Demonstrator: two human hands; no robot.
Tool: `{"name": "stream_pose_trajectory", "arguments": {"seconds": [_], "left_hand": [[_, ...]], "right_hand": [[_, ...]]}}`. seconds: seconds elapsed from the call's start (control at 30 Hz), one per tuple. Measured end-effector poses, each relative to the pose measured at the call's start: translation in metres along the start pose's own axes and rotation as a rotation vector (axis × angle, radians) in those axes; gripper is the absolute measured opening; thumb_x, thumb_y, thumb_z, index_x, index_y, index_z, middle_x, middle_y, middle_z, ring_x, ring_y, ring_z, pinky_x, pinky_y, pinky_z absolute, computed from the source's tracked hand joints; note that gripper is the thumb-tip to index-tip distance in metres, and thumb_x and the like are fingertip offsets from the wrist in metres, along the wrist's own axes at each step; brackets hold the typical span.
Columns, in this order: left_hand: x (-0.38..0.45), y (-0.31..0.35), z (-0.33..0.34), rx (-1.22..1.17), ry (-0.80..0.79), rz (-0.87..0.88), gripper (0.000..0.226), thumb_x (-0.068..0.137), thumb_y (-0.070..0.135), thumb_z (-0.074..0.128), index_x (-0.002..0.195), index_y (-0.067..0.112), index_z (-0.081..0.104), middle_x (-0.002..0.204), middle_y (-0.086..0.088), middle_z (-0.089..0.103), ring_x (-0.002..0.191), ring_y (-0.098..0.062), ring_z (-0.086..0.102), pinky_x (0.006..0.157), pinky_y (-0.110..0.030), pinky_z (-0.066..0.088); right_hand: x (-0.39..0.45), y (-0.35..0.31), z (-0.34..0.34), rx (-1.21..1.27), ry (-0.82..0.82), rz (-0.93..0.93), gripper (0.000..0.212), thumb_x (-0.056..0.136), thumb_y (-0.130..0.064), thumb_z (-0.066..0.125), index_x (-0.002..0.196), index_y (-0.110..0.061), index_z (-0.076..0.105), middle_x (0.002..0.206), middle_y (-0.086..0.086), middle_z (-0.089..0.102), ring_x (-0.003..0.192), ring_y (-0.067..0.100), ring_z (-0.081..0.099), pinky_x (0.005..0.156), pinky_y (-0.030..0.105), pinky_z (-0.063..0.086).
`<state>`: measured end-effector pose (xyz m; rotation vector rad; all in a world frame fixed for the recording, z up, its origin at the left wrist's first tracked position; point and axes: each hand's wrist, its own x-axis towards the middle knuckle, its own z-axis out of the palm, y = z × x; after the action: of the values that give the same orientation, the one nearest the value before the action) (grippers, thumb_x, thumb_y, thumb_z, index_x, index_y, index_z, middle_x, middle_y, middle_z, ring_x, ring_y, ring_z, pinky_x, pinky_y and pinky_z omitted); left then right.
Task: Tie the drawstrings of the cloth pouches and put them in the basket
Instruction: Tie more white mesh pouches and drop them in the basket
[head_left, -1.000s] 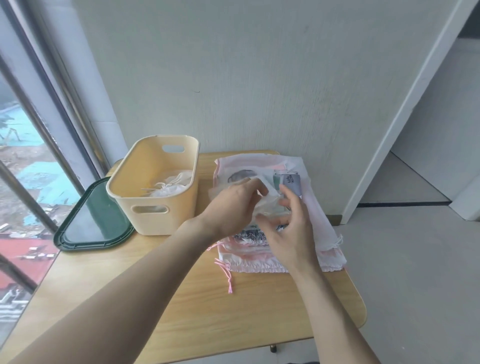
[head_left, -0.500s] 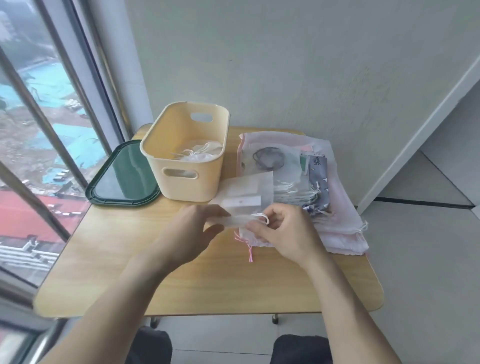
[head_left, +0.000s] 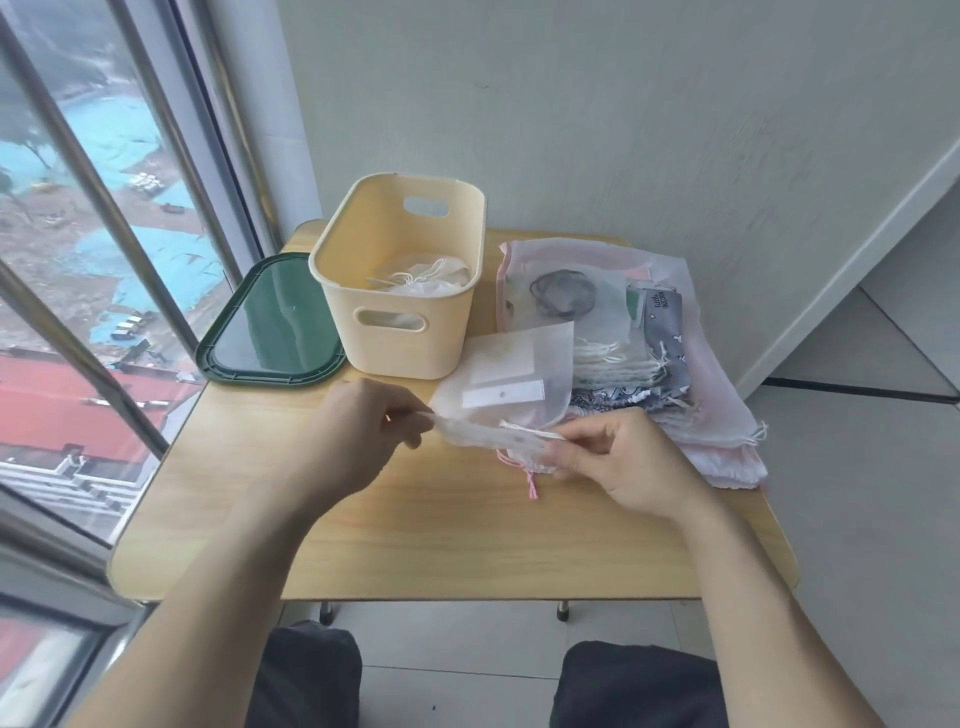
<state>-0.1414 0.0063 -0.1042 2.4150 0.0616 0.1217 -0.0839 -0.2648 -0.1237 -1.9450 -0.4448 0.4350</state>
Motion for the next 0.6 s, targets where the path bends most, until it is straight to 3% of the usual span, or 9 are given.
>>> {"name": "stream_pose_trajectory", "arguments": {"seconds": [0.07, 0.17, 0.33, 0.4, 0.5, 0.53, 0.6], "left_hand": [[0.001, -0.001, -0.005, -0.031, -0.074, -0.024, 0.026, 0.095, 0.029, 0.065, 0.070, 0.022, 0.070, 0.051, 0.020, 0.061, 0.044, -0.001, 0.048, 0.047, -0.012, 0.036], [0.001, -0.004, -0.013, -0.157, -0.111, -0.029, 0.031, 0.096, 0.035, 0.061, 0.072, 0.017, 0.068, 0.054, 0.011, 0.061, 0.045, -0.001, 0.045, 0.048, -0.015, 0.037], [0.007, -0.004, -0.008, -0.721, 0.070, -0.046, 0.045, 0.088, 0.043, 0.069, 0.069, 0.003, 0.063, 0.064, -0.003, 0.060, 0.062, -0.017, 0.052, 0.063, -0.029, 0.041], [0.009, -0.001, -0.006, -0.971, 0.111, -0.051, 0.046, 0.080, 0.036, 0.070, 0.077, -0.008, 0.061, 0.070, -0.005, 0.064, 0.071, -0.018, 0.057, 0.069, -0.032, 0.042], [0.007, 0.008, -0.004, -1.196, 0.055, 0.002, 0.026, 0.085, 0.019, 0.058, 0.086, -0.007, 0.059, 0.075, -0.010, 0.070, 0.085, -0.026, 0.064, 0.082, -0.034, 0.051], [0.005, 0.011, -0.004, -1.247, 0.003, 0.020, 0.024, 0.087, 0.018, 0.055, 0.078, -0.004, 0.060, 0.070, -0.010, 0.068, 0.082, -0.028, 0.065, 0.081, -0.033, 0.053], [0.003, 0.016, -0.003, -1.306, -0.088, 0.003, 0.036, 0.090, 0.019, 0.051, 0.055, 0.009, 0.050, 0.052, -0.005, 0.051, 0.058, -0.025, 0.056, 0.064, -0.031, 0.050]], "right_hand": [[-0.001, 0.002, -0.002, 0.126, 0.035, 0.029, 0.016, 0.094, -0.013, 0.066, 0.106, -0.007, 0.076, 0.097, 0.010, 0.079, 0.096, 0.026, 0.075, 0.082, 0.033, 0.062], [-0.005, -0.002, -0.004, 0.274, 0.101, 0.076, 0.016, 0.098, -0.009, 0.060, 0.104, 0.000, 0.072, 0.090, 0.015, 0.077, 0.091, 0.032, 0.076, 0.078, 0.035, 0.063], [-0.009, -0.007, -0.004, 0.348, 0.125, 0.113, 0.020, 0.098, -0.012, 0.060, 0.103, 0.005, 0.069, 0.087, 0.012, 0.076, 0.085, 0.028, 0.075, 0.075, 0.037, 0.064], [-0.009, -0.008, -0.001, 0.336, 0.130, 0.132, 0.019, 0.098, -0.013, 0.062, 0.101, 0.003, 0.070, 0.090, 0.015, 0.076, 0.084, 0.026, 0.074, 0.072, 0.036, 0.064], [-0.009, -0.009, 0.002, 0.302, 0.121, 0.157, 0.015, 0.097, -0.012, 0.063, 0.097, 0.002, 0.070, 0.093, 0.018, 0.076, 0.080, 0.024, 0.073, 0.068, 0.035, 0.063], [-0.010, -0.009, 0.003, 0.298, 0.119, 0.165, 0.015, 0.098, -0.011, 0.063, 0.096, 0.002, 0.070, 0.091, 0.017, 0.076, 0.078, 0.024, 0.072, 0.065, 0.034, 0.062], [-0.010, -0.008, 0.004, 0.302, 0.111, 0.186, 0.015, 0.098, -0.010, 0.061, 0.095, 0.002, 0.069, 0.088, 0.015, 0.076, 0.074, 0.023, 0.071, 0.061, 0.033, 0.061]]}}
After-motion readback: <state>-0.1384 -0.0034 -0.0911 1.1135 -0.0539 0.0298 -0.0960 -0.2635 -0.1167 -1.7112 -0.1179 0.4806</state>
